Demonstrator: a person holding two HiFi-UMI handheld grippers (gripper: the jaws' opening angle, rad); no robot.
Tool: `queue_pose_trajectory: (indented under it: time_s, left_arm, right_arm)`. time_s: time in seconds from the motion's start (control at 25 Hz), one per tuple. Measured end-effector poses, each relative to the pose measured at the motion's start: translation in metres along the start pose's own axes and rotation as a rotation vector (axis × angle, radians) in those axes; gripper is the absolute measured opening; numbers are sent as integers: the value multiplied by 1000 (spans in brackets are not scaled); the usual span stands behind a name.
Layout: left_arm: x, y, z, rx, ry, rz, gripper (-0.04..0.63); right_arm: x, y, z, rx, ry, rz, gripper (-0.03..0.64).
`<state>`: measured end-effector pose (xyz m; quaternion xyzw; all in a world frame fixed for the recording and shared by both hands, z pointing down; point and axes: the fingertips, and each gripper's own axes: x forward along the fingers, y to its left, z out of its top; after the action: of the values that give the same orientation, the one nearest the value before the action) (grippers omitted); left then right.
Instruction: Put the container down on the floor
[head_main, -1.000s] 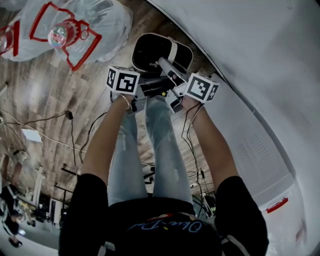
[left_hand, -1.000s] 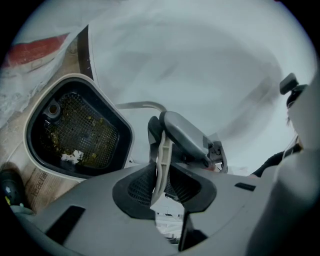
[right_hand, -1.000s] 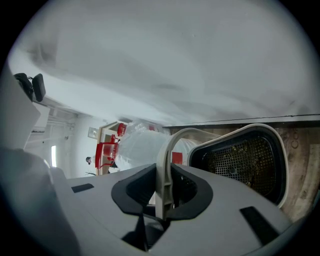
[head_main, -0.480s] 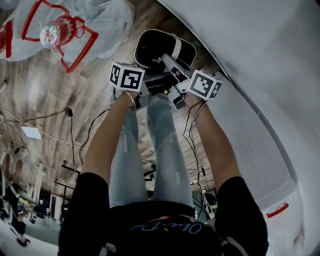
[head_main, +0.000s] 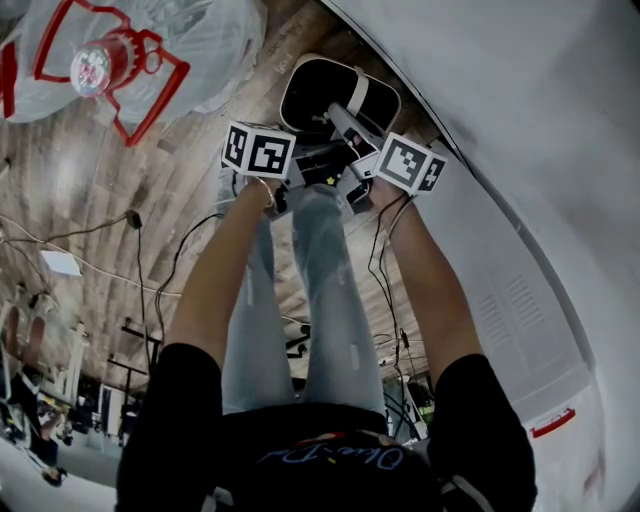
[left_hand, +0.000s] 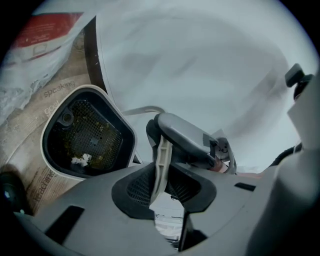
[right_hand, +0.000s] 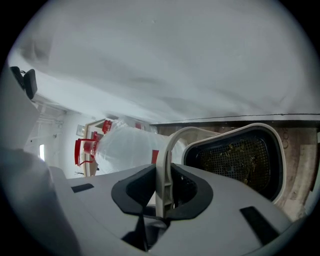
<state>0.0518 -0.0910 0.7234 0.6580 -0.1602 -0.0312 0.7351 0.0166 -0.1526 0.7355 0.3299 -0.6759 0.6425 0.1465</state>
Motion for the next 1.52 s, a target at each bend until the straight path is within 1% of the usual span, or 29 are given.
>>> queue_pose_trajectory:
  time_s: [0.16, 0.28, 0.44, 0.52, 0.6, 0.68, 0.84, 1.04, 1.16, 1.36, 1.52]
  left_arm:
    - [-4, 2, 5, -3, -24, 2, 75]
    - [-9, 5, 11, 6, -45, 23, 75]
    - [-15, 8, 13, 24, -41, 42, 75]
    - [-17, 8, 13, 35, -45, 46, 77]
    - [-19, 7, 14, 42, -55, 40, 100]
    - [-23, 8, 16, 41, -71, 43, 103]
    - [-33, 15, 21, 53, -104, 89, 127]
    - [-48, 26, 29, 83, -114, 163, 164]
    - [-54, 32, 30, 100, -110, 199, 169]
    - [-65, 40, 33, 90, -163, 232, 170]
    - [-77, 50, 32, 60, -211, 258, 170]
  right_arm:
    - [5, 1, 2, 3, 0, -14, 58]
    - [11, 1, 4, 8, 6, -31, 58]
    - [17, 3, 2, 18, 0, -42, 60]
    - [17, 5, 4, 47, -27, -34, 78]
    - [17, 8, 5, 72, -51, -24, 114]
    - [18, 10, 4, 68, -50, -27, 123]
    - [19, 10, 2, 66, -35, -48, 144]
    - [17, 13, 1, 80, -36, -45, 144]
    - [16, 15, 2, 84, -43, -42, 144]
    - [9, 18, 5, 89, -51, -37, 144]
    - [4, 16, 6, 90, -59, -36, 144]
